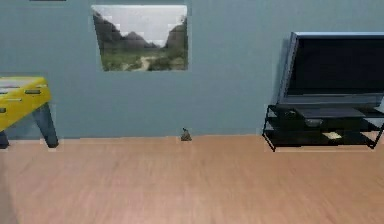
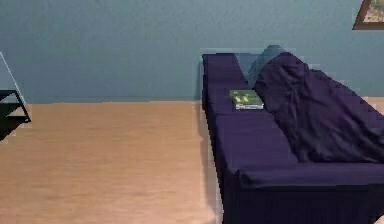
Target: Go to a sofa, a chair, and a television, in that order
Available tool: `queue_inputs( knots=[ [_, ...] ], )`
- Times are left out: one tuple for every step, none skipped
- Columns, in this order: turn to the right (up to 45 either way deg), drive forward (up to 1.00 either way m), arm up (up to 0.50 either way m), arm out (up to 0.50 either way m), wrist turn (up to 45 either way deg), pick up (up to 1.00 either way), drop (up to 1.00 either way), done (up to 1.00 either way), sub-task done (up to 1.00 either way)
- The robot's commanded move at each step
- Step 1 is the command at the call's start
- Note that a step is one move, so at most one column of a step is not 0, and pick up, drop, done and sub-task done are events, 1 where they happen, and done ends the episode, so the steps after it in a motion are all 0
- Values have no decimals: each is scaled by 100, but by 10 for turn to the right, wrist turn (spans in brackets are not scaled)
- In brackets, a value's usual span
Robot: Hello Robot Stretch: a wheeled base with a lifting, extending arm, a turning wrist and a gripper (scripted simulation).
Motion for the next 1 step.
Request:
queue_inputs(
  knots=[
    [120, 0, 0, 0, 0, 0, 0, 0, 0]
  ],
)
